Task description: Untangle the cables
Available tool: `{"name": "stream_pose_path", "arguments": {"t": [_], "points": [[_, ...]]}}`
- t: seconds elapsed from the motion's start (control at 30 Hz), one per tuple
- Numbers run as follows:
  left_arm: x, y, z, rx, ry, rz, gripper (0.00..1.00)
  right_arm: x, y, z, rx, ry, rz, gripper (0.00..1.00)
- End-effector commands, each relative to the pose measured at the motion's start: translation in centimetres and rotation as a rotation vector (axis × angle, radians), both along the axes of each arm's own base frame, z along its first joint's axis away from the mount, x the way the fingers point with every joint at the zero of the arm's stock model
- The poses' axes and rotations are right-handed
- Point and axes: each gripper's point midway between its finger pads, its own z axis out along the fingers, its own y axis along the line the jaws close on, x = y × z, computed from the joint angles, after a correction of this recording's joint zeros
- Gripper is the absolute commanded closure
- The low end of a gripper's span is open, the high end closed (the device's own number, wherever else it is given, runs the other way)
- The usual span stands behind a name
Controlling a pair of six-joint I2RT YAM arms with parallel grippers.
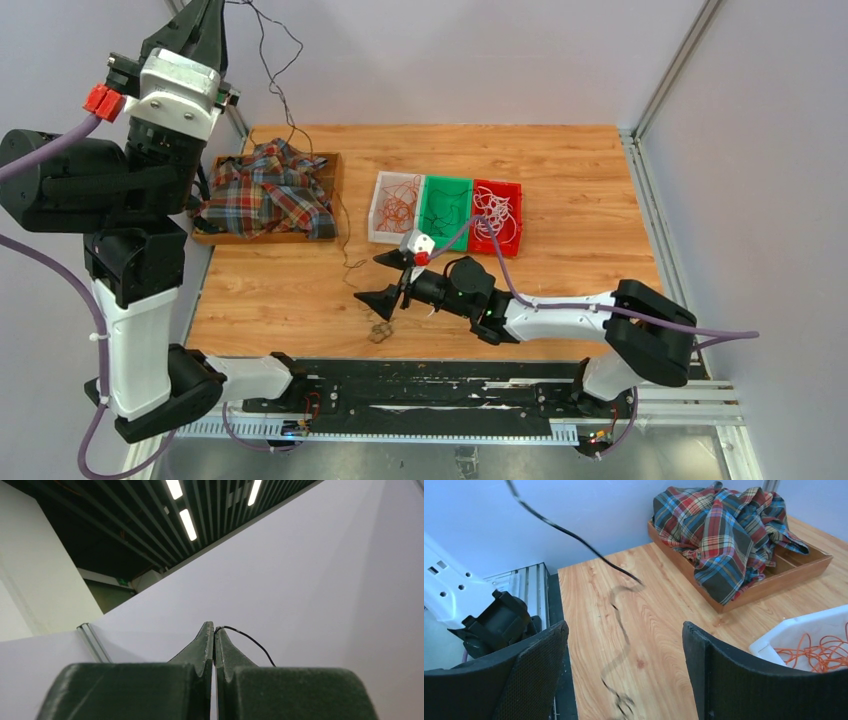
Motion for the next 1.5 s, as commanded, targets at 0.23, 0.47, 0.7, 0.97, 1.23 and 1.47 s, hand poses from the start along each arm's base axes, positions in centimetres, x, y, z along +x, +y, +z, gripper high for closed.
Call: {"name": "stream_pose_path", "arguments": {"t": [0.23, 0.47, 0.7, 0.97, 1.23, 1.47], "points": [[-2.3, -2.7, -0.9, 0.042, 0.034, -0.225, 1.0, 6.6, 0.1, -4.8, -0.121, 0.006, -0.261, 0.32], [-3.1, -4.2, -1.5, 0.074, 0.062, -0.326, 1.0, 9.3, -0.8, -9.0, -0.217, 0.016, -0.383, 0.38], [-3.2, -4.1, -1.4, 0.069, 0.063, -0.331, 1.0, 8.6, -0.1, -10.9, -0.225, 0.048, -0.333, 0.46], [-3.5, -3.6, -0.4, 0.038, 0.042, -0.322, 1.0, 8.3, 0.6, -11.7, -0.237, 0.074, -0.308, 0.58], [-5.1, -1.0, 3.6, -0.077, -0.097, -0.272, 1.0, 7.2, 0.9, -15.9, -0.261, 0.162, -0.262, 0.69], [-7.2, 3.2, 7.5, -0.214, -0.284, -0.135, 1.0, 6.4, -1.2, -19.9, -0.314, 0.214, -0.294, 0.7]]}}
